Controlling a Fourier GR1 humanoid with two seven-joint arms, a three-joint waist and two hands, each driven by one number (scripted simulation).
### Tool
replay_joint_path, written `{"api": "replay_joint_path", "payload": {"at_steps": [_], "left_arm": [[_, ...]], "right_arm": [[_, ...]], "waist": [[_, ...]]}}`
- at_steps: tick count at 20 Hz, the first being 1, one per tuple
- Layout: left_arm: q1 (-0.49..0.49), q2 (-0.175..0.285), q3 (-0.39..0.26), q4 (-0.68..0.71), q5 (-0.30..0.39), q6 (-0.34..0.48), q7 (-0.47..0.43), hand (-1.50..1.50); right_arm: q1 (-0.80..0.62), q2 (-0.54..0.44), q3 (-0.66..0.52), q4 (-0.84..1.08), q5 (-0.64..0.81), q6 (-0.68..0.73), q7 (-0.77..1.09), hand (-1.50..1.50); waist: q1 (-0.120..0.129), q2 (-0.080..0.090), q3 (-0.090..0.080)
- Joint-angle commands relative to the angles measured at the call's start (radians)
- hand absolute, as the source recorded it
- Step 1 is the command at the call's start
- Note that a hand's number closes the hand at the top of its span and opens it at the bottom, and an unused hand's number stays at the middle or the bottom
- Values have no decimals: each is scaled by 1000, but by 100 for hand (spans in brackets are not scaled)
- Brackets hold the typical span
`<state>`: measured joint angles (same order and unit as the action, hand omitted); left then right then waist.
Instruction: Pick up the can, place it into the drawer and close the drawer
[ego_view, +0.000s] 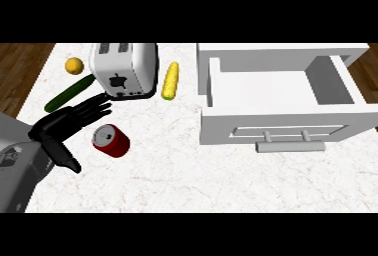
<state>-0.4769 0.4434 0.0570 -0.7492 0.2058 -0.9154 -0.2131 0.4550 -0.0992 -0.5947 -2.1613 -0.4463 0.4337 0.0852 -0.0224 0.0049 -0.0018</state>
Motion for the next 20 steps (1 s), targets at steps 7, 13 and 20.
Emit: {"api": "replay_joint_path", "payload": {"at_steps": [7, 13, 20], "left_arm": [[-45, 7, -51, 250, -212, -15, -321, -150], [-56, -34, -77, 349, -256, 41, -396, -150], [-83, -78, -115, 406, -294, 67, -420, -150]], "right_arm": [[25, 18, -41, 12, -18, 60, -15, -150], [-53, -27, -45, 4, -47, 12, 48, -150], [-9, -23, -68, -28, -83, 40, 68, -150]], "waist": [[-9, 2, 0], [-9, 6, -2], [-17, 6, -2]]}}
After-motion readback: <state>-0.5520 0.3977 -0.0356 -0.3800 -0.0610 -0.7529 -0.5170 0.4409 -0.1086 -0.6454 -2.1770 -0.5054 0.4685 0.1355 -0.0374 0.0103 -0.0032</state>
